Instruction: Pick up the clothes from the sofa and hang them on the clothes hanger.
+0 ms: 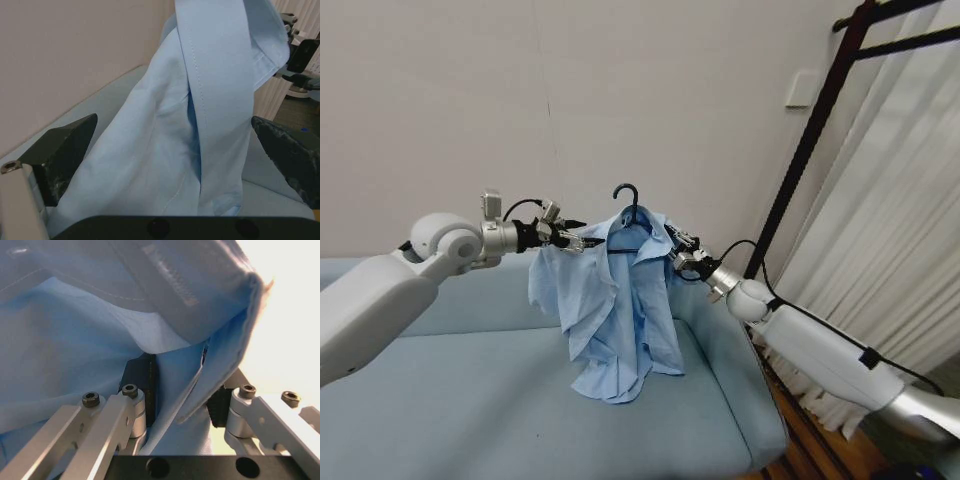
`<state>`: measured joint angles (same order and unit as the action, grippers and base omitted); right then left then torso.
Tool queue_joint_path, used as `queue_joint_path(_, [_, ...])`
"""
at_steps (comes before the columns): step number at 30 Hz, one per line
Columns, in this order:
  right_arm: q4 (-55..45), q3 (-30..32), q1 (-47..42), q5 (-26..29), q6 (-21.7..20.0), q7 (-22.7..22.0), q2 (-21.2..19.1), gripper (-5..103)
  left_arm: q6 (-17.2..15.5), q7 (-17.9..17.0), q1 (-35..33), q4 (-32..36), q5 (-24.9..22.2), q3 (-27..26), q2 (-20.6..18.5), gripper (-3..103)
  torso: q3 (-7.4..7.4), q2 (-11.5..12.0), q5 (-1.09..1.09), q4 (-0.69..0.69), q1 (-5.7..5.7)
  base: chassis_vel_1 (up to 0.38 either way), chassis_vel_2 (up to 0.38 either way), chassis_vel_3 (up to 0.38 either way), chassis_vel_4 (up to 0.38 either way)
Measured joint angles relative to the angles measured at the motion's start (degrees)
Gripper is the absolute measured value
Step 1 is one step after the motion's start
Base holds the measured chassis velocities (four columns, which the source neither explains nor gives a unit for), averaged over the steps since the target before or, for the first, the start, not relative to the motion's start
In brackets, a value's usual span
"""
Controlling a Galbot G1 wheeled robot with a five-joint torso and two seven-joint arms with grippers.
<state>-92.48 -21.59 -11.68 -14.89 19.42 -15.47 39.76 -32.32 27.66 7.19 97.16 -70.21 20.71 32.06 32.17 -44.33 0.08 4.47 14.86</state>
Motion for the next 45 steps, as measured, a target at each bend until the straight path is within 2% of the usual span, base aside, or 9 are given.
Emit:
queue_joint_path(4, [-0.4, 0.1, -0.2, 0.5, -0.4, 0.0, -0.3, 24, 0.6, 0.2, 1.9, -1.6, 0.2, 2.1, 1.4, 93, 0.00, 0.0, 0.02, 0.00, 0.00, 0.000, 0.000, 0.000, 0.000])
queue_joint_path(7, [-0.9, 0.6, -0.7, 0.8, -0.4, -0.1, -0.9, 24, 0.9, 0.4, 3.0, -2.4, 0.2, 3.4, 3.1, 76, 0.00, 0.0, 0.02, 0.01, 0.00, 0.000, 0.000, 0.000, 0.000])
queue_joint_path(10, [-1.1, 0.8, -1.0, 1.0, -0.5, -0.1, -1.2, 24, 0.9, 0.4, 2.9, -2.2, 0.3, 3.6, 3.1, 72, 0.00, 0.0, 0.02, 0.01, 0.00, 0.000, 0.000, 0.000, 0.000])
queue_joint_path(25, [-1.6, 1.1, -0.2, 2.2, -0.4, -0.6, -1.9, 24, 0.9, 0.8, 1.5, -1.3, 0.4, 3.4, 3.2, 12, 0.00, 0.0, 0.00, -0.01, 0.00, 0.000, 0.000, 0.000, 0.000])
queue_joint_path(36, [-3.4, 0.4, -0.2, 6.9, -1.6, -0.7, -3.5, 22, 1.1, 0.7, 1.5, -0.7, 0.4, 3.0, 3.7, 10, 0.00, 0.0, 0.01, -0.02, 0.00, 0.000, 0.000, 0.000, 0.000])
queue_joint_path(38, [-4.2, 0.1, 0.1, 9.4, -2.4, -0.9, -3.9, 32, 1.1, 0.7, 1.4, -0.7, 0.3, 3.0, 3.6, 10, 0.00, 0.0, 0.01, -0.02, 0.00, 0.000, 0.000, 0.000, 0.000])
queue_joint_path(40, [-4.7, -0.1, 0.1, 11.2, -3.0, -0.8, -4.2, 32, 1.2, 0.7, 1.4, -0.8, 0.3, 2.9, 3.6, 10, 0.00, 0.0, 0.00, -0.02, 0.00, 0.000, 0.000, 0.000, 0.000])
queue_joint_path(43, [-7.7, -0.6, 0.0, 20.0, -4.8, 2.0, -5.9, 48, 1.6, 0.7, 1.4, -1.3, 1.1, 2.8, 3.2, 5, 0.00, 0.0, 0.01, -0.01, 0.00, 0.000, 0.000, 0.000, 0.000])
queue_joint_path(45, [-8.9, -0.8, 0.0, 23.3, -5.4, 3.1, -6.6, 48, 1.6, 0.8, 1.4, -1.5, 1.3, 2.8, 3.1, 5, 0.00, 0.0, 0.00, -0.01, 0.00, 0.000, 0.000, 0.000, 0.000])
